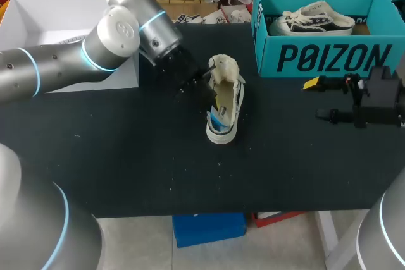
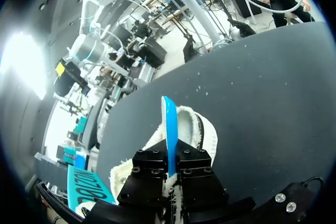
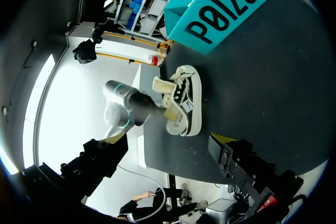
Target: Take the shoe out of the shoebox, open the shoe tongue, remove and reinsert the insole, then place the shoe into the shoebox
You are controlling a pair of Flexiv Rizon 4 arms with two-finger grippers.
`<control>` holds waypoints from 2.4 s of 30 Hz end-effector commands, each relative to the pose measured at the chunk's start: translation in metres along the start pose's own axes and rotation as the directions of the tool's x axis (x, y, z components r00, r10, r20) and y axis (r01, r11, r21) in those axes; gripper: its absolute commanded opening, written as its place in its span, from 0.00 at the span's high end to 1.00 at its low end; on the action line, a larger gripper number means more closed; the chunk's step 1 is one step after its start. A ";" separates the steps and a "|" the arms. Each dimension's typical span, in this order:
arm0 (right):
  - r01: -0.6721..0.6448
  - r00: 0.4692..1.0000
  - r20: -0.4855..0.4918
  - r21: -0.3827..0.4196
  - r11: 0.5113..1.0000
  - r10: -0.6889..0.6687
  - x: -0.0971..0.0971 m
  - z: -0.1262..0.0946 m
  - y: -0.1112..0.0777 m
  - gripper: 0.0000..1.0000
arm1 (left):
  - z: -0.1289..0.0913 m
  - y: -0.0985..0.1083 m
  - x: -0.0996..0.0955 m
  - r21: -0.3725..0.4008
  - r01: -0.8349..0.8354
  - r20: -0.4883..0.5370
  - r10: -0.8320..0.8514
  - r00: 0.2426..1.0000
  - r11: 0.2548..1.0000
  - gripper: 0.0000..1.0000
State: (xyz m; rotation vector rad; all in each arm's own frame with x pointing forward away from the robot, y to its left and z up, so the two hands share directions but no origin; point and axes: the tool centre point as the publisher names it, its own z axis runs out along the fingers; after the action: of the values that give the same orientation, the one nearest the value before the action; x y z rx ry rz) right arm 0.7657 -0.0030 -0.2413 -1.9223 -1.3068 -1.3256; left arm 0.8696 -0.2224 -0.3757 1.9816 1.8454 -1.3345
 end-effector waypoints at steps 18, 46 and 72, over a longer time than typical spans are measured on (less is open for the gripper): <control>-0.001 1.000 0.002 0.000 1.000 0.001 0.000 0.000 0.000 0.00 | 0.007 -0.047 0.001 0.029 -0.040 0.001 0.040 0.999 0.999 0.37; -0.001 1.000 0.002 0.000 1.000 0.001 0.000 0.000 0.000 0.00 | 0.010 -0.036 0.015 0.031 0.010 -0.065 -0.008 0.998 0.999 1.00; -0.001 1.000 0.002 0.000 1.000 0.001 0.000 0.000 0.000 0.00 | 0.031 -0.018 0.011 0.001 0.057 0.044 -0.057 0.997 0.998 1.00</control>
State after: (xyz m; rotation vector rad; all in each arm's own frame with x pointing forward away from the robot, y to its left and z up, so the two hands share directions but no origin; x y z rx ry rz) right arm 0.7657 -0.0030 -0.2413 -1.9222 -1.3069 -1.3255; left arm 0.8328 -0.2228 -0.3882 1.8916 1.8899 -1.3825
